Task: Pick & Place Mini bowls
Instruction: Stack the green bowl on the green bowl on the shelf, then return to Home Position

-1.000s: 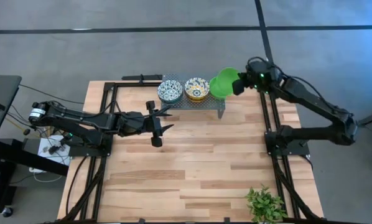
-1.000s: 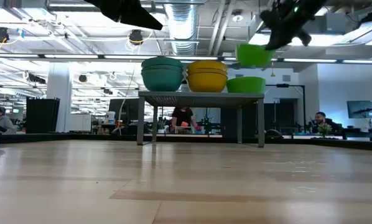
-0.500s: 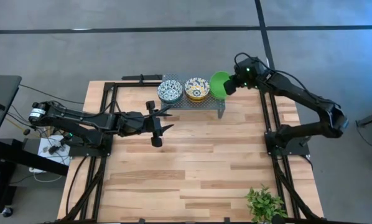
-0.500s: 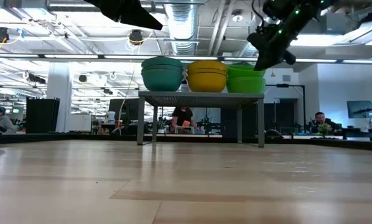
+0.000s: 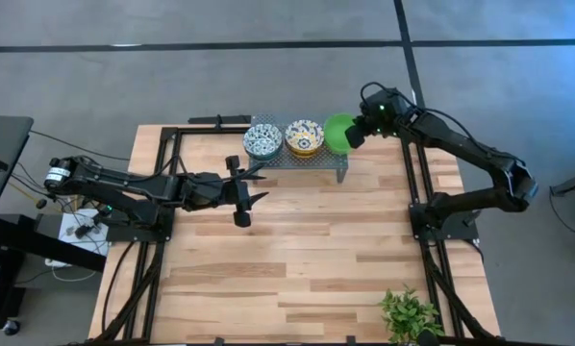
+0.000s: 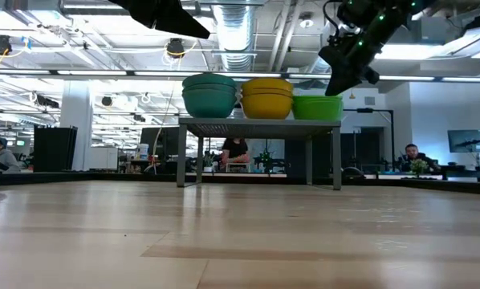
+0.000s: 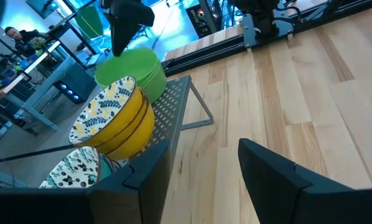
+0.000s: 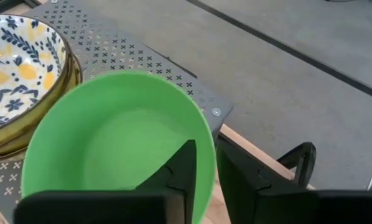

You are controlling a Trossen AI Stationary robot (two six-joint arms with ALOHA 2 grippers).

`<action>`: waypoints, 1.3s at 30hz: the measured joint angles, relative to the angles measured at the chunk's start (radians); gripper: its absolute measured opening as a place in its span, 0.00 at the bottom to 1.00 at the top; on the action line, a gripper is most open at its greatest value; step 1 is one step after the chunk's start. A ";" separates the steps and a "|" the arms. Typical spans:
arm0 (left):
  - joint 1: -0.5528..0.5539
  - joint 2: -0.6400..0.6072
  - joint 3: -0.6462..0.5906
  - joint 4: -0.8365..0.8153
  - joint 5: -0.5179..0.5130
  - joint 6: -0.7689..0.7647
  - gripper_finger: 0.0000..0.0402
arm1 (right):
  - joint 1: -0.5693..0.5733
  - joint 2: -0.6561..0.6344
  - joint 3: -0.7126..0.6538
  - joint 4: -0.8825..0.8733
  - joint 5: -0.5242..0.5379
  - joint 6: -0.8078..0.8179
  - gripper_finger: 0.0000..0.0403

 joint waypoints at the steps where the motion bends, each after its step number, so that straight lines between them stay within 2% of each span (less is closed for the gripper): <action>1: 0.000 0.000 0.000 0.000 0.000 0.000 0.48 | 0.000 0.000 0.000 0.000 0.000 0.000 0.15; 10: 0.000 0.000 0.000 0.000 -0.007 -0.004 0.48 | 0.028 -0.025 0.000 0.002 0.002 -0.003 0.22; 15: 0.000 -0.005 0.000 -0.006 -0.114 -0.008 0.48 | 0.114 -0.100 0.000 0.000 0.000 -0.004 0.20; 19: 0.000 -0.056 0.000 -0.012 -0.180 -0.078 0.48 | 0.216 -0.186 0.001 -0.027 0.000 -0.093 0.19; 25: 0.008 -0.235 0.000 -0.210 -0.180 -0.202 0.48 | 0.352 -0.322 -0.019 -0.073 0.000 -0.131 0.19; 27: 0.009 -0.310 -0.002 -0.277 -0.180 -0.277 0.48 | 0.389 -0.376 -0.061 -0.073 0.001 -0.131 0.19; 30: -0.001 -0.436 -0.066 -0.292 -0.140 -0.320 0.48 | 0.435 -0.464 -0.164 -0.052 0.002 -0.131 0.19; 37: -0.009 -0.730 -0.272 -0.261 -0.003 -0.380 0.48 | 0.509 -0.681 -0.478 0.219 -0.005 -0.130 0.19; 39: -0.009 -0.804 -0.323 -0.226 0.054 -0.376 0.48 | 0.520 -0.737 -0.538 0.294 -0.041 -0.130 0.19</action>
